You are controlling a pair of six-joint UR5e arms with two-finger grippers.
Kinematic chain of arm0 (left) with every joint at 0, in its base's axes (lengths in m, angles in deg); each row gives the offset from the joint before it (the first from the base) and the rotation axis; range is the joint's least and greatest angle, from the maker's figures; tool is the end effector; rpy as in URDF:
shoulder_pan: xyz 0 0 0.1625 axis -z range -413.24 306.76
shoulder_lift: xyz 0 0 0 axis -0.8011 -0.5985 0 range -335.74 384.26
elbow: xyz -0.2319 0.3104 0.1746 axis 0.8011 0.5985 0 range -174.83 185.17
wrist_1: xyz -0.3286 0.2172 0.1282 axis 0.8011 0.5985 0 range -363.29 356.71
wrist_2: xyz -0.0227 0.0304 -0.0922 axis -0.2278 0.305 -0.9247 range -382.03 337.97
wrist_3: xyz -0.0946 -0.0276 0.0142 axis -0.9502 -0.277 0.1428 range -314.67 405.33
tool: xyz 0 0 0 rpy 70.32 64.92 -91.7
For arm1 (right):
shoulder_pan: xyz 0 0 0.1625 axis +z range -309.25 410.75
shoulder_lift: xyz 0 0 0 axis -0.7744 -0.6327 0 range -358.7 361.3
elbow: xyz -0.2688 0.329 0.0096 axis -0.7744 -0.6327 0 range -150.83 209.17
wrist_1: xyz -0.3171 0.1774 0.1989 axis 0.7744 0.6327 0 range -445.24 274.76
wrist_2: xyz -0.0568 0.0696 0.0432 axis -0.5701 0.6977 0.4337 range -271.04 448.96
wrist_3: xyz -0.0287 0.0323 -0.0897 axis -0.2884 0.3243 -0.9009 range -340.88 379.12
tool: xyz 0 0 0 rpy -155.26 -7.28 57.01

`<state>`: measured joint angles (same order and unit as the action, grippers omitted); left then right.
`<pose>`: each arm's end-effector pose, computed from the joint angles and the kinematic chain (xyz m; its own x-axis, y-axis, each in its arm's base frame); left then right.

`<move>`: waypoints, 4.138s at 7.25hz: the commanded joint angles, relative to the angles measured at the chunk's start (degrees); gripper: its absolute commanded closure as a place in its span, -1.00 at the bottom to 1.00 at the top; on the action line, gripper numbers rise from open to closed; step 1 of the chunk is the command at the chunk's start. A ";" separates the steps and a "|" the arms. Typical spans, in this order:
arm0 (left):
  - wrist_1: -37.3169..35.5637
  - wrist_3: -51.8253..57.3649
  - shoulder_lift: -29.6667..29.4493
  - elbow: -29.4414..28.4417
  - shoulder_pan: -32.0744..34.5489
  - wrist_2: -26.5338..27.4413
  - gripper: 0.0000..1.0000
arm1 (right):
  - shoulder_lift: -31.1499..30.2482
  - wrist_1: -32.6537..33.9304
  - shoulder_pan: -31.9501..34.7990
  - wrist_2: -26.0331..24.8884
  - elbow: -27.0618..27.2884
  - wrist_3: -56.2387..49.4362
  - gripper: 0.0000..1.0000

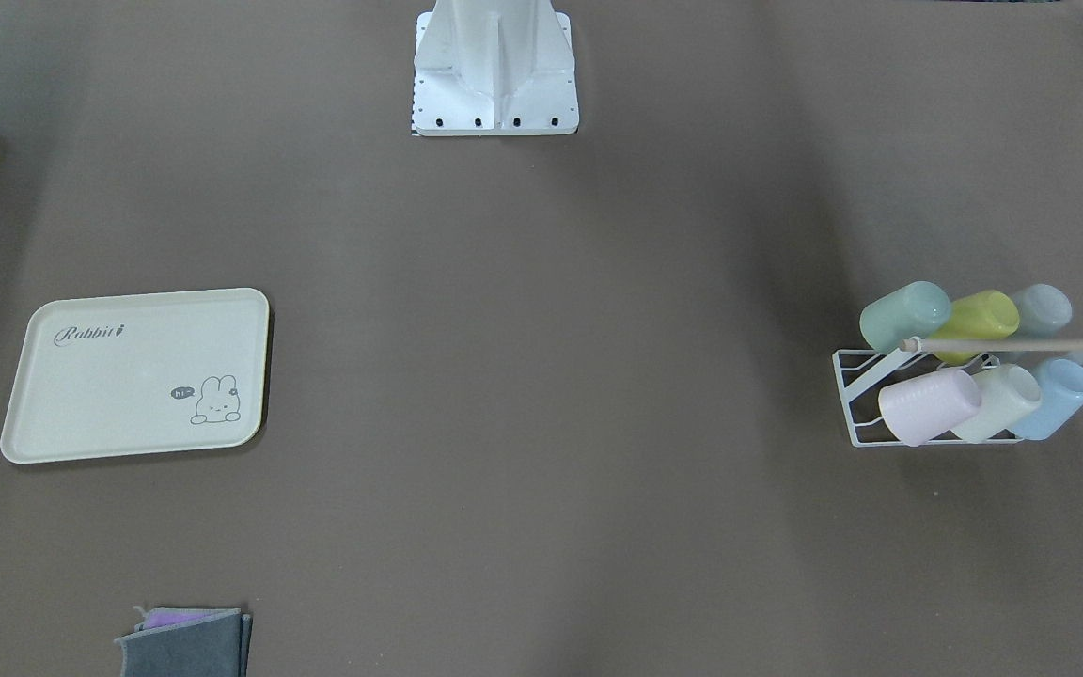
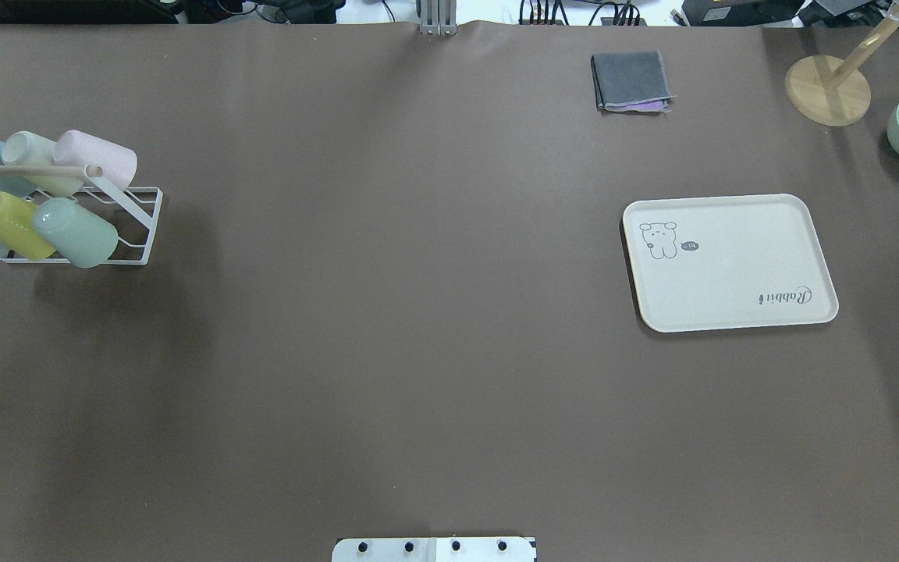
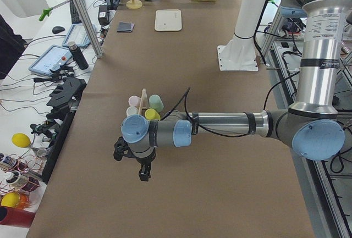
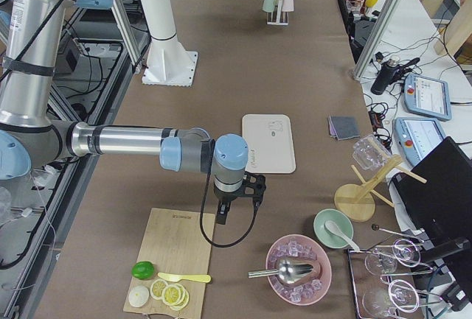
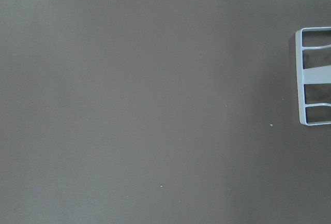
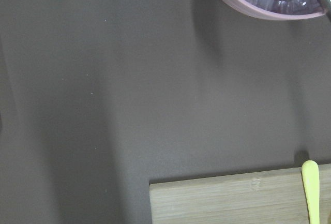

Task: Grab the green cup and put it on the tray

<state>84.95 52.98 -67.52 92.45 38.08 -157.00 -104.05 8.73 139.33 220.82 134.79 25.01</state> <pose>-0.0744 -0.5000 0.6688 0.7032 0.0838 -0.7060 -0.0714 0.9963 0.0472 0.0575 -0.3760 0.6509 0.7443 0.1268 0.6557 -0.0519 0.9898 -0.1324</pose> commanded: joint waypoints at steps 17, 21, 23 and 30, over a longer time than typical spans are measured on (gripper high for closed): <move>-38.89 -0.70 -9.99 37.38 -18.44 7.97 -0.96 | 3.64 -0.45 -1.83 7.24 -2.78 0.61 -1.00; -41.13 -0.36 -6.40 47.36 -26.51 10.06 -0.96 | 9.52 -19.59 -13.23 7.72 -13.37 12.22 -1.00; -38.42 0.08 -6.48 48.77 -34.59 19.10 -0.96 | 14.96 -33.27 -18.26 7.54 -22.78 23.51 -1.00; -18.35 0.00 5.49 52.99 -69.13 61.45 -0.96 | 18.94 -42.82 -25.47 3.59 -26.69 34.37 -0.61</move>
<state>59.57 53.02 -68.76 144.81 -25.23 -102.61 -85.34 -33.86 114.70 225.09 108.34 59.24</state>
